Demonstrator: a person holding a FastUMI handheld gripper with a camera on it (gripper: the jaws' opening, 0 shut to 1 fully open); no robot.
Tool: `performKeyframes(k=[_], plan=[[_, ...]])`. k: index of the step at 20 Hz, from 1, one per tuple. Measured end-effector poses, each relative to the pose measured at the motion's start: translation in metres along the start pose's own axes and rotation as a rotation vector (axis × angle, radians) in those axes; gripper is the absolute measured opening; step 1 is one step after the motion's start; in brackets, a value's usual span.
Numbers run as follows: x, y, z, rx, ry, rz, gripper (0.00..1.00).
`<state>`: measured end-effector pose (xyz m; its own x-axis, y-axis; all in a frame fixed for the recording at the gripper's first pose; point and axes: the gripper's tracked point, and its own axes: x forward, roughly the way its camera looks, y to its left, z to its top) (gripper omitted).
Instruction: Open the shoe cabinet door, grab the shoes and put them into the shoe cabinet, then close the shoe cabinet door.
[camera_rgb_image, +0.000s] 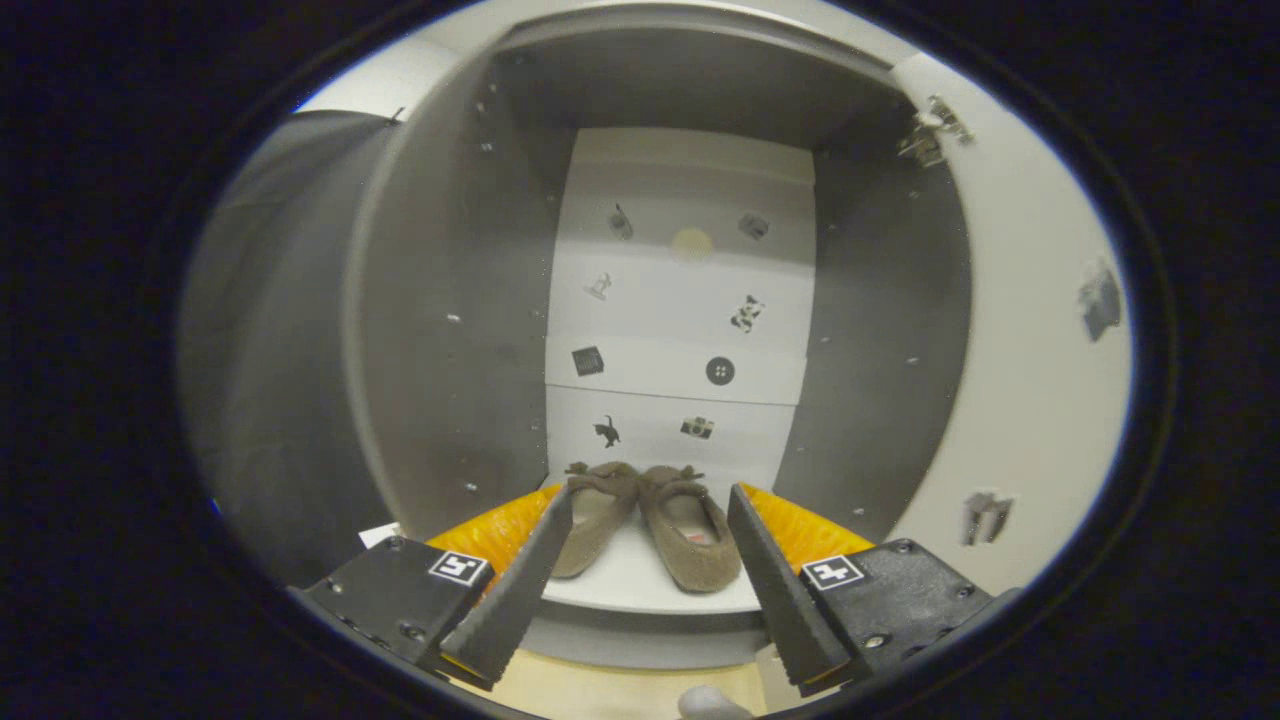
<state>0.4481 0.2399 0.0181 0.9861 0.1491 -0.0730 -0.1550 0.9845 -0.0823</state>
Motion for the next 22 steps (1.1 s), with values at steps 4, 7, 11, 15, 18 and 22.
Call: performKeyframes(k=[4,7,11,15,18,22], plan=[[-0.09,0.006,0.003,0.043,-0.053,0.029,1.0],[-0.15,-0.002,0.004,0.056,-0.088,0.042,1.0],[-0.221,-0.02,-0.002,0.093,-0.099,0.057,1.0],[-0.278,-0.051,-0.017,0.117,-0.107,0.068,1.0],[-0.319,-0.089,-0.032,0.138,-0.109,0.061,1.0],[-0.358,-0.165,-0.048,0.148,-0.095,0.008,1.0]])
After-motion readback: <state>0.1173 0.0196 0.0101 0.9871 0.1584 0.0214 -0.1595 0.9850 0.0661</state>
